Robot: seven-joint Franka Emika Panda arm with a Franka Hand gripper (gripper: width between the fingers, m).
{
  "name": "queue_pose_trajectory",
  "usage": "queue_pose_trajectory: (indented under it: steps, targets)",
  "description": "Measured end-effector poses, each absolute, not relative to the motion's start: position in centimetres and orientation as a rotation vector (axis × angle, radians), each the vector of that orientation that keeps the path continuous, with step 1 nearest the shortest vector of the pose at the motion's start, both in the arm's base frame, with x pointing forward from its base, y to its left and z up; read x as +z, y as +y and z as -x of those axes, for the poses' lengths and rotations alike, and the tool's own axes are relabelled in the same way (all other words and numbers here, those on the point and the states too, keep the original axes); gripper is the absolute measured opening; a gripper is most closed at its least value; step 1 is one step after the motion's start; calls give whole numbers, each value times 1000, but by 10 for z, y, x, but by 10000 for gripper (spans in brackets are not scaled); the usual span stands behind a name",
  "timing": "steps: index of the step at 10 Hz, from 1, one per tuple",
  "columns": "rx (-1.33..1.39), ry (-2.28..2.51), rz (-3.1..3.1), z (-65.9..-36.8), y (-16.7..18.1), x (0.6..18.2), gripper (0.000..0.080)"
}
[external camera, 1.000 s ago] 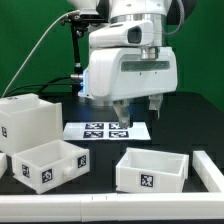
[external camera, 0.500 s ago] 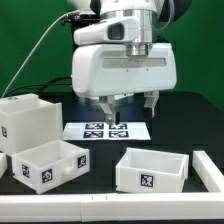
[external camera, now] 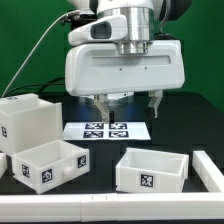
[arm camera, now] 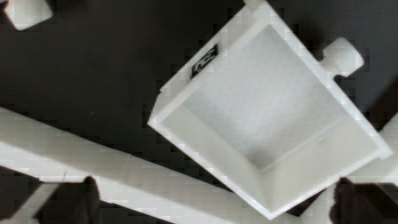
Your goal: Assemble drawer
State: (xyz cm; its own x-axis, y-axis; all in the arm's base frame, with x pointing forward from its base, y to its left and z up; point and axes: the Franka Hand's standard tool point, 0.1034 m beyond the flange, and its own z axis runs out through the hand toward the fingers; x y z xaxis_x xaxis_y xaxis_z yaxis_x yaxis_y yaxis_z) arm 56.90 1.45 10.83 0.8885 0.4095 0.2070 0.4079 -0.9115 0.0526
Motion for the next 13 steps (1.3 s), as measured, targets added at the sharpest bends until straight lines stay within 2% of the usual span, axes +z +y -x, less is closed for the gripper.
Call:
queue_pose_trajectory:
  steps: [1,3,4,5,6,10,13]
  targets:
    - [336,659,-3046,-569,15,108,650]
    - [213,244,-3169,-563,14,93,650]
    - [139,137,-3190,-569,15,91,650]
    - [142,110,-3195,-584,14,90,650]
    - [178,106,-3190,-584,13,79,650]
    - [135,85,-3198,-578,11,74,650]
    - [-23,-109,-3207,-556,9,35,650]
